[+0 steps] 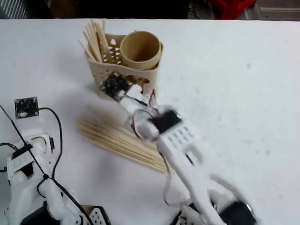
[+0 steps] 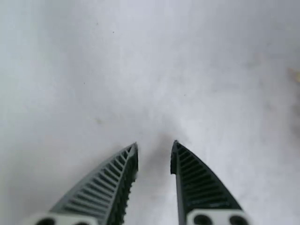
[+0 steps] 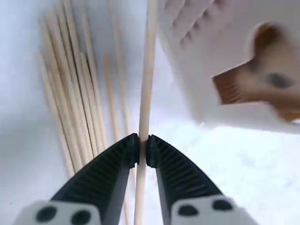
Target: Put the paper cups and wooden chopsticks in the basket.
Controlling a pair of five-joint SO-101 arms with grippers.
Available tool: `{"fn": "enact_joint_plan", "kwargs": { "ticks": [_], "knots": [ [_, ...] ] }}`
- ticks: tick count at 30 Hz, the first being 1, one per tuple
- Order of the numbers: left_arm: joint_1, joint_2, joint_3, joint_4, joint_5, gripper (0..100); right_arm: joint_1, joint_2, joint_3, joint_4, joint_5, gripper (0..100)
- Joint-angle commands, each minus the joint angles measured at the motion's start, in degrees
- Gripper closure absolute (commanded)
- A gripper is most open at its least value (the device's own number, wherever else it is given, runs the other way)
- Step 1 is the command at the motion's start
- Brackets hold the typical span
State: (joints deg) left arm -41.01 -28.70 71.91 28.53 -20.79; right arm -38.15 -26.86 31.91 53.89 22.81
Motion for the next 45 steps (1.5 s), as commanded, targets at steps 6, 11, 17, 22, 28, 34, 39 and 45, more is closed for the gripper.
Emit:
{"fn": "enact_joint_plan", "kwargs": {
  "ticks": [6, 11, 17, 22, 28, 34, 39, 45],
  "knots": [
    [0.7, -0.2, -0.5, -1.4, 0.4, 87, -0.7, -20.4, -12.3, -3.6, -1.4, 98.2],
    [0.7, -0.2, -0.5, -1.4, 0.4, 87, -0.7, -8.3, -30.8, -8.0, -7.0, 98.2],
    [0.7, -0.2, -0.5, -1.5, 0.4, 87, -0.6, 14.7, -46.7, -25.5, -13.0, 98.1],
    [0.7, -0.2, -0.5, -1.5, 0.4, 87, -0.2, 26.7, -53.5, -31.6, -12.0, 98.1],
    [0.7, -0.2, -0.5, -1.5, 0.4, 87, 0.2, 29.9, -48.3, -40.2, -12.0, 98.1],
    [0.7, -0.2, -0.5, -1.5, 0.4, 87, 0.7, 27.1, -32.7, -50.6, -12.0, 98.1],
    [0.7, -0.2, -0.5, -1.5, 0.4, 87, 0.7, 21.5, -24.4, -52.0, -12.0, 98.1],
    [0.7, -0.1, -0.5, -1.5, 0.4, 87, 0.7, 15.3, -20.8, -47.5, -12.0, 85.2]
  ]
}}
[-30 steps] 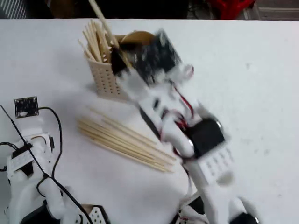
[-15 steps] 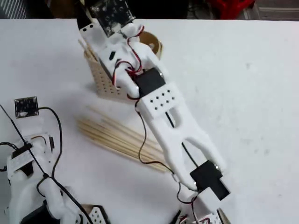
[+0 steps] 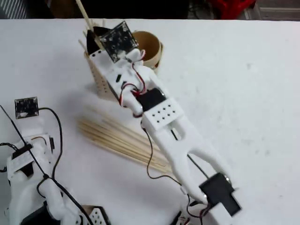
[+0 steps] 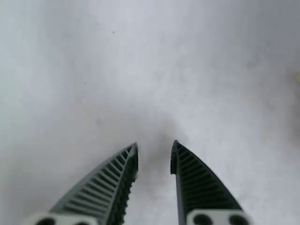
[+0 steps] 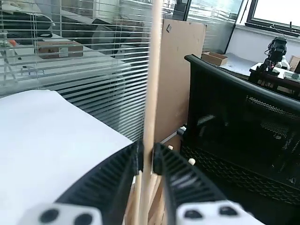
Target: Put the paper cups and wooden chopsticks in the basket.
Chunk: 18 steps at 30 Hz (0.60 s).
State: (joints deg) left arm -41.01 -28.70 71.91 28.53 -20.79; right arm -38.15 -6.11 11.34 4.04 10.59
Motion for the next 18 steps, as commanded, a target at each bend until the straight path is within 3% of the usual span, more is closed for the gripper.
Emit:
{"fn": "enact_joint_plan", "kwargs": {
  "ticks": [1, 4, 8, 14, 18],
  "knots": [
    [0.7, -0.1, -0.5, -1.5, 0.4, 87, 0.5, -6.5, -0.3, 4.3, 0.3, 81.1],
    [0.7, -0.1, -0.5, -1.5, 0.4, 87, 0.1, -9.5, -0.3, 9.8, 0.3, 74.9],
    [0.7, -0.1, -0.5, -1.5, 0.4, 87, 0.0, -12.6, -0.3, 18.6, 0.5, 77.8],
    [0.7, -0.1, -0.6, -1.5, 0.4, 87, 0.0, -16.6, -0.3, 42.9, 0.8, 83.2],
    [0.8, -0.1, -0.6, -1.5, 0.4, 87, 0.0, -17.1, 2.1, 53.6, 0.8, 83.3]
  ]
}}
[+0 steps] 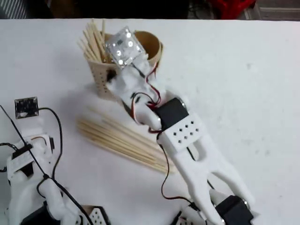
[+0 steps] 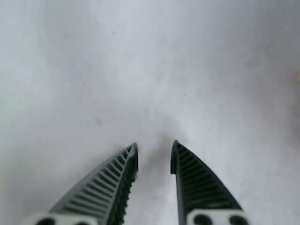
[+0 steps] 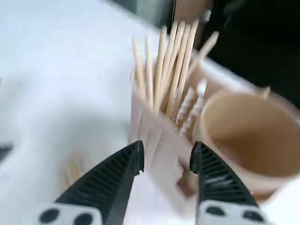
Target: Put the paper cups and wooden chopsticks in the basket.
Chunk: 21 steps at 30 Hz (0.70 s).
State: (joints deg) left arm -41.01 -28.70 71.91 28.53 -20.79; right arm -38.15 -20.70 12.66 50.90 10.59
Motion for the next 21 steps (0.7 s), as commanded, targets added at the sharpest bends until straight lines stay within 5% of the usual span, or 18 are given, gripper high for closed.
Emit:
{"fn": "enact_joint_plan", "kwargs": {
  "ticks": [1, 10, 15, 21],
  "knots": [
    [0.8, -0.1, -0.6, -1.5, 0.4, 87, -0.1, -2.5, 2.2, 8.0, 0.8, 83.3],
    [1.7, -0.1, -0.6, -2.6, 0.4, 87, -0.3, -2.7, 17.5, 4.0, 1.0, 83.3],
    [1.7, -0.4, -0.4, -2.4, 0.4, 87, 0.0, -2.8, 21.0, 2.6, 11.4, 83.4],
    [2.0, -0.3, -7.4, 11.0, 0.8, 87, -1.5, -2.2, 24.4, -1.2, 17.2, 83.3]
  ]
}}
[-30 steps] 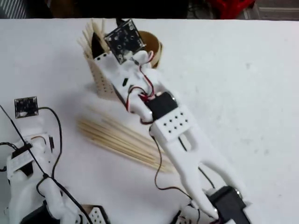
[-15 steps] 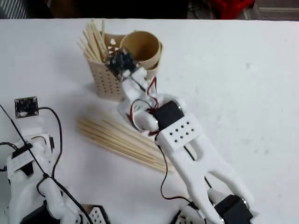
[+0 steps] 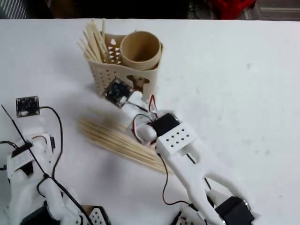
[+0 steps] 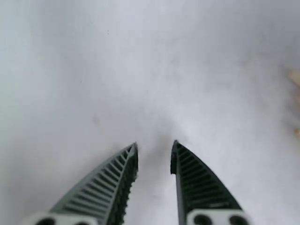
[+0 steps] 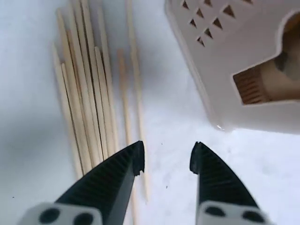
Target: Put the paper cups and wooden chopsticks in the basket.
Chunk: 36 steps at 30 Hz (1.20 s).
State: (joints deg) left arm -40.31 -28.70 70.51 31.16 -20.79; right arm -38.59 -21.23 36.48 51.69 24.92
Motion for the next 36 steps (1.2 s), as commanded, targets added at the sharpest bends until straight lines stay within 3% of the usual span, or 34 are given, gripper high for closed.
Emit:
{"fn": "enact_joint_plan", "kwargs": {
  "ticks": [1, 11, 22, 36],
  "knots": [
    [2.1, -0.2, -6.6, 9.9, 0.8, 87, -1.4, -1.7, 1.5, -2.2, 4.5, 83.3],
    [6.6, -0.5, -1.5, 6.0, 0.4, 87, -4.4, -1.1, 8.0, -17.2, 10.2, 83.3],
    [5.1, -0.5, -1.4, 6.1, 0.4, 87, -2.5, 24.3, -5.3, -18.9, 10.6, 83.3],
    [5.1, -0.5, -0.6, 6.1, 0.5, 87, -0.1, 32.7, -7.7, -18.7, 11.1, 83.7]
  ]
}}
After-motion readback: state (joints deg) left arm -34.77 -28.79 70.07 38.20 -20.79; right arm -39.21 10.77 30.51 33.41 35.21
